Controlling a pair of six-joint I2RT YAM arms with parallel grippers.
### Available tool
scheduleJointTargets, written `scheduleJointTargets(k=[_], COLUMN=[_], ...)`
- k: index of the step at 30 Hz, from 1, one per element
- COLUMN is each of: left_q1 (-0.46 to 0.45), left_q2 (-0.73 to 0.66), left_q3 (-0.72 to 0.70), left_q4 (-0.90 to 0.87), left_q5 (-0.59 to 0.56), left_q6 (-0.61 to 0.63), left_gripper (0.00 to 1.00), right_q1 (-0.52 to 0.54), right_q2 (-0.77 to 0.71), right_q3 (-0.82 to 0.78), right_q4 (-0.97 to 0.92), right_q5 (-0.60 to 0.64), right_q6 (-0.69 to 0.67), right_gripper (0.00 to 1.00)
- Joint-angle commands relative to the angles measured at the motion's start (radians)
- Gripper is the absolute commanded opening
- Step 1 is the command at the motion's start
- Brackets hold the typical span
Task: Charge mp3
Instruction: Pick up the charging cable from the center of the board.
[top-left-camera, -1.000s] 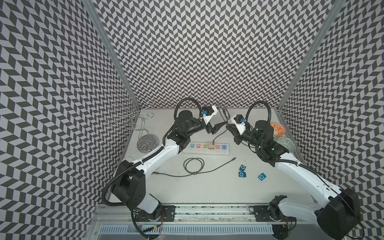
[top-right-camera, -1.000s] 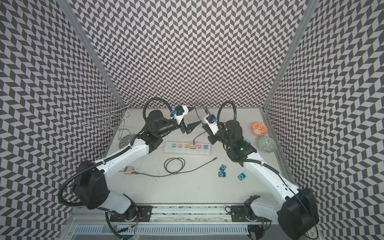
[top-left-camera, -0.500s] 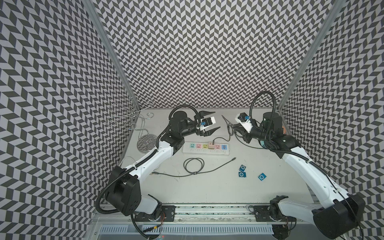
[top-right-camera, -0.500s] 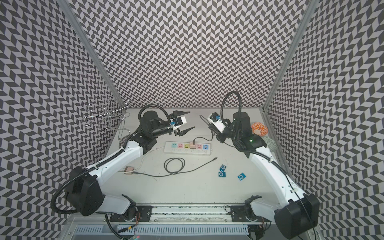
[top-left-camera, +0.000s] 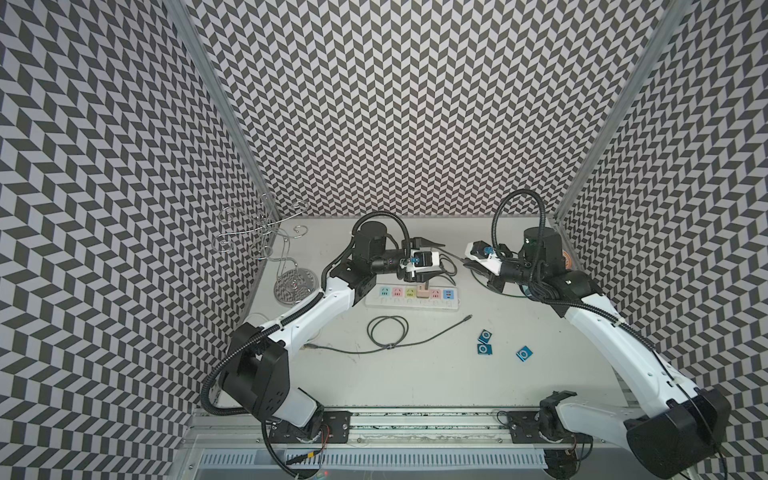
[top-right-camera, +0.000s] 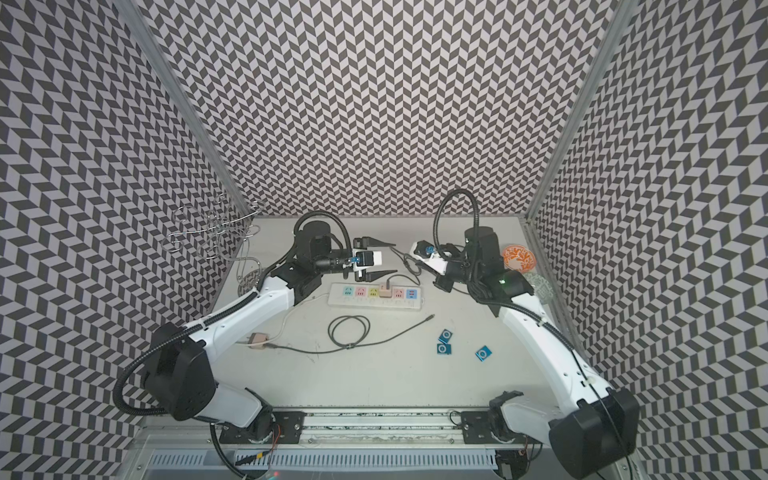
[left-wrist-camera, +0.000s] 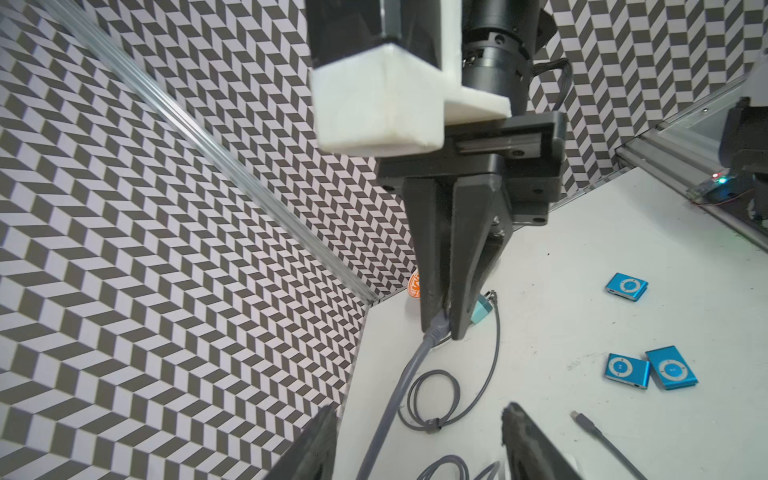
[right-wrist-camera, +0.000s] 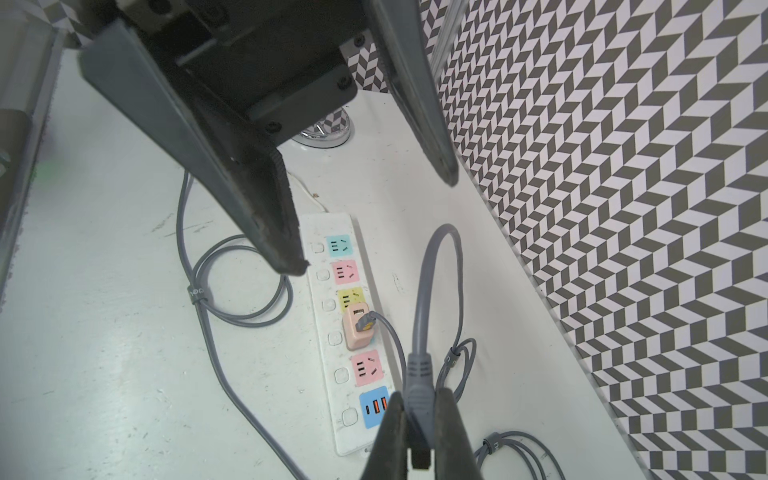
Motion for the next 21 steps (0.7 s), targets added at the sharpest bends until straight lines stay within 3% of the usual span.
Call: scheduleJointTargets(k=[1, 10, 21], left_q1=[-0.022, -0.06, -0.094], left_q2=[0.018, 0.041, 0.063], left_q3=[0.039, 0.04, 0.041], left_q4=[-0.063, -0.061, -0.055], left_q5=[0.033, 0.024, 0.019], left_q6=[0.039, 0.021, 0.014], left_gripper=[0.58, 0.51, 0.32], right_q1=[0.015, 0.042, 0.064], right_q2=[-0.023, -0.057, -0.093], right_q3=[-0.009, -0.052, -0.095], right_q4=[0.013, 0.041, 0.084], right_q5=[-0.053, -0.048, -0.033], right_q6=[-0.126, -0.174, -0.189], right_gripper=[0.02, 0.02, 0.02])
